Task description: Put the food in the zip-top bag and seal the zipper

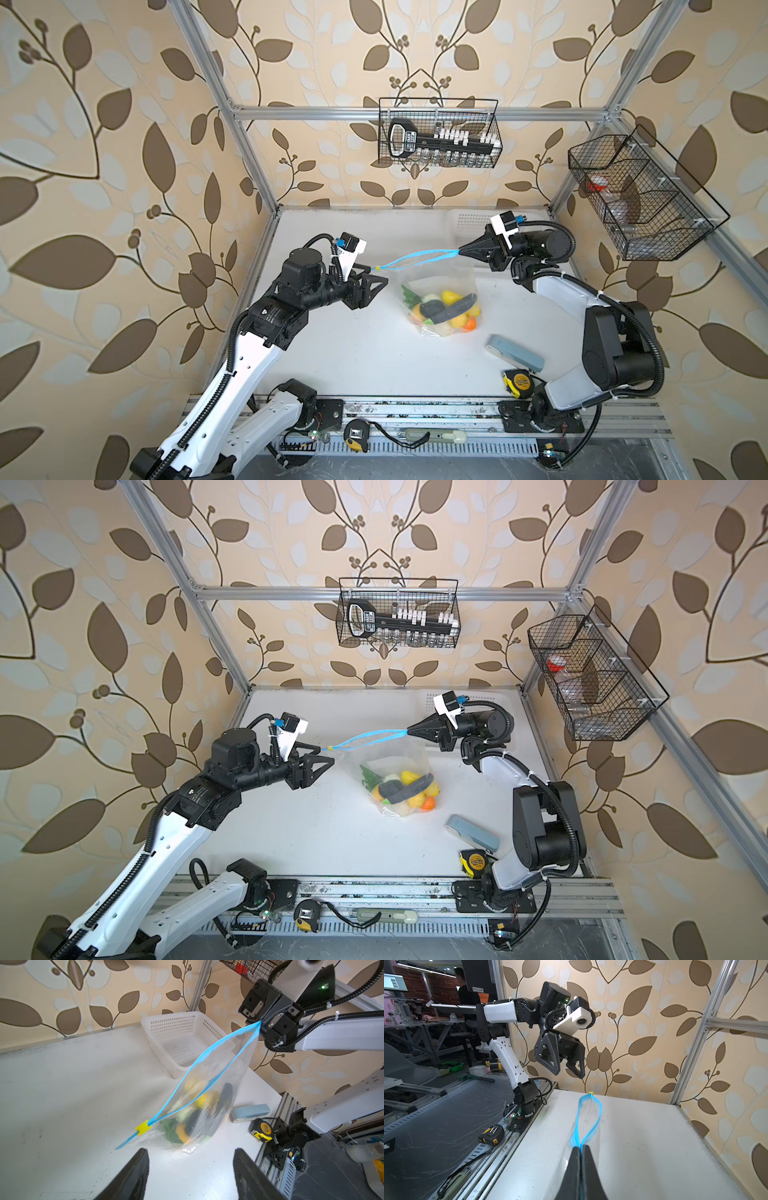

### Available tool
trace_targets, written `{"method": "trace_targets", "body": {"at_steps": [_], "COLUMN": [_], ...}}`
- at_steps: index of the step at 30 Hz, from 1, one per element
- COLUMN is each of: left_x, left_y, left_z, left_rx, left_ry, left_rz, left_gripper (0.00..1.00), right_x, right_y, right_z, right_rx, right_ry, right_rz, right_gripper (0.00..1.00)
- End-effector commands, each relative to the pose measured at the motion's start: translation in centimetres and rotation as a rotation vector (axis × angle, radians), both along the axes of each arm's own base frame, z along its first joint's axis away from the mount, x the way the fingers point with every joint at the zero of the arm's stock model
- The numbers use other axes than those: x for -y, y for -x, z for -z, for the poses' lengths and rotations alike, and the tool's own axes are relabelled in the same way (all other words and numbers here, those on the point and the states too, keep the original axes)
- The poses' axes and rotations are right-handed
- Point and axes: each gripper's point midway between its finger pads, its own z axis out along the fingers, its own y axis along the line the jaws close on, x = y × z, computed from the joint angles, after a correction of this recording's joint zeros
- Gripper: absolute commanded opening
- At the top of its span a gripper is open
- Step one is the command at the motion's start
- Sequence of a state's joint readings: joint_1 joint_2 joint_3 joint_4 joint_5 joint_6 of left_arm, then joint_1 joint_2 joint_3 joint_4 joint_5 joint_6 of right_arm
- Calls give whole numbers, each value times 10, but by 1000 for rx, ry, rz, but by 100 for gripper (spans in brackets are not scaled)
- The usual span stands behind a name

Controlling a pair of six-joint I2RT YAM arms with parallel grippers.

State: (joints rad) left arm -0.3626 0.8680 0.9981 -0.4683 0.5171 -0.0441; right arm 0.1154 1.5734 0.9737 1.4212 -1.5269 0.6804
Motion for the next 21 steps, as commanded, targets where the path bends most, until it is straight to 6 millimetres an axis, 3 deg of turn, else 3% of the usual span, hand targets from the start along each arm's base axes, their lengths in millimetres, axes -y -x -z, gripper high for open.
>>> {"method": "trace_targets", "body": {"at_steps": [1, 8, 21], "left_x": [-4, -22, -11], "left_y": [-12, -47, -43], "left_z": [0, 2, 2], "left_rx": [59, 38, 188], "left_ry": [-32, 41, 13], "left_rz": [4, 10, 159], "left_gripper": [66, 66, 68], "right_x": [1, 1, -2], "right_y": [4, 6, 6], "right_z": [-13, -13, -16], "right_rx": [78, 73, 68], "right_ry": [-1, 2, 2], "right_rz": [-7, -10, -21], "right_gripper": [0, 0, 0]}}
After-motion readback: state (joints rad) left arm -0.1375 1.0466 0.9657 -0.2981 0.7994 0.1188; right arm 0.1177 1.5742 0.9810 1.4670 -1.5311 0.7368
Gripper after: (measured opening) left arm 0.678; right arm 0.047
